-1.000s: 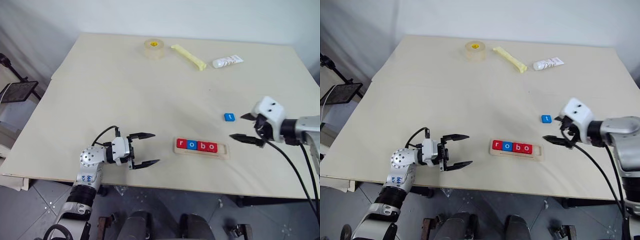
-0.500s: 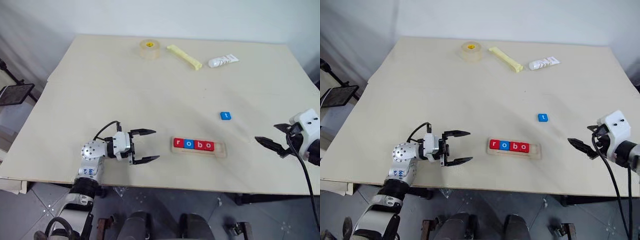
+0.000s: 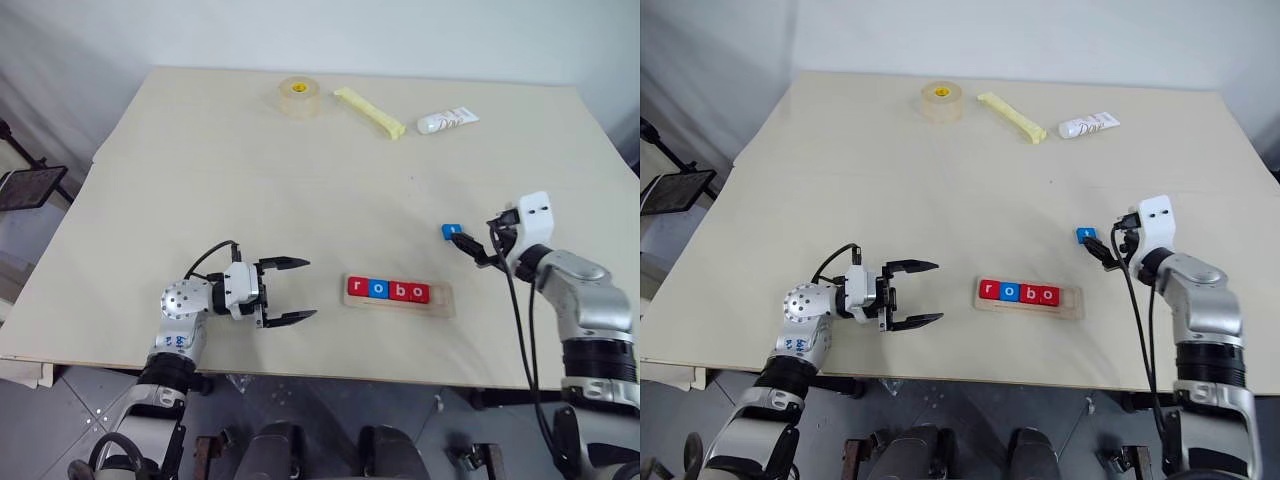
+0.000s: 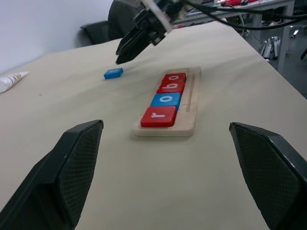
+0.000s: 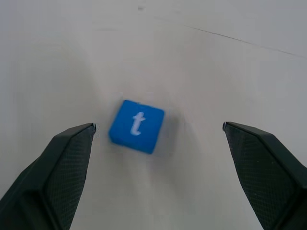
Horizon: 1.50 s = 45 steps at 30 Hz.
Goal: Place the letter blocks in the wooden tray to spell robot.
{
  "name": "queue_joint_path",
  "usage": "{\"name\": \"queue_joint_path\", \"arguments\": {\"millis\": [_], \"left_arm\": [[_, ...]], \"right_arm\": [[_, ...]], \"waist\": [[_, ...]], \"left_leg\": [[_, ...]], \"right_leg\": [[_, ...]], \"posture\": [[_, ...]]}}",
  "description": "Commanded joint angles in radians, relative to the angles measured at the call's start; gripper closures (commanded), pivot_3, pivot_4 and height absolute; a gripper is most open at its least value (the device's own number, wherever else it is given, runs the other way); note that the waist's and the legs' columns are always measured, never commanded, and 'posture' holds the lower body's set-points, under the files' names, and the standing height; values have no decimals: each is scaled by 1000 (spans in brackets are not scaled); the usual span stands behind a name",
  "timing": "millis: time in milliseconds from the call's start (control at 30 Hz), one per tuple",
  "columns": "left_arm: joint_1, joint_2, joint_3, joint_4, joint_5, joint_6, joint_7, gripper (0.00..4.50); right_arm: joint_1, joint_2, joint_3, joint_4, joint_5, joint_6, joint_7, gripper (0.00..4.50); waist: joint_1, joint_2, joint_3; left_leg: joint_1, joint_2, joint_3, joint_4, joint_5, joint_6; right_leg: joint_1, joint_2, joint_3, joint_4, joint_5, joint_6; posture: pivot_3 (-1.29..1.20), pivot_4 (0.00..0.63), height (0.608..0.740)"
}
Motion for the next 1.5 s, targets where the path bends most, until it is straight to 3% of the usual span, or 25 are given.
{"name": "queue_joint_path", "arguments": {"millis": [33,400,500,733,933,1267,1500], "left_arm": [[23,8,9,-64,-6,5,21,0],[69,15,8,-121,-2,17,58,0],[73,17,8,-122,-2,15,59,0],[72,17,6,-118,-2,9,57,0],[65,15,-1,-113,-6,10,38,0],[11,18,0,-47,-24,13,-34,0],[-39,20,12,12,-39,17,-98,0]], "right_arm": [[-47,28,4,56,-7,-65,-39,51],[-76,95,49,139,-28,-88,-98,51],[-59,108,48,111,-22,-88,-113,636],[-6,125,43,17,-20,-60,-157,3038],[125,128,-15,-242,11,3,-233,3018],[483,160,-164,-814,100,249,-342,3018],[579,215,-207,-894,115,275,-401,3018]], "waist": [[-1,0,0],[-3,0,0],[-2,0,0],[0,0,0],[2,0,0],[9,1,0],[4,1,0]], "left_leg": [[0,0,0,0,0,0],[0,0,-1,0,0,0],[1,0,-1,1,0,0],[1,0,-2,1,0,0],[0,-1,-4,0,0,0],[0,0,-4,0,0,-1],[1,0,-2,0,0,-1]], "right_leg": [[0,0,0,0,0,0],[-1,0,0,3,0,0],[0,0,1,3,0,0],[0,0,1,3,0,0],[0,0,0,4,0,0],[0,0,1,3,0,0],[0,1,2,3,0,0]], "posture": [[0,150,740],[0,150,740],[0,150,740],[0,150,740],[0,150,740],[0,150,740],[0,150,740]]}}
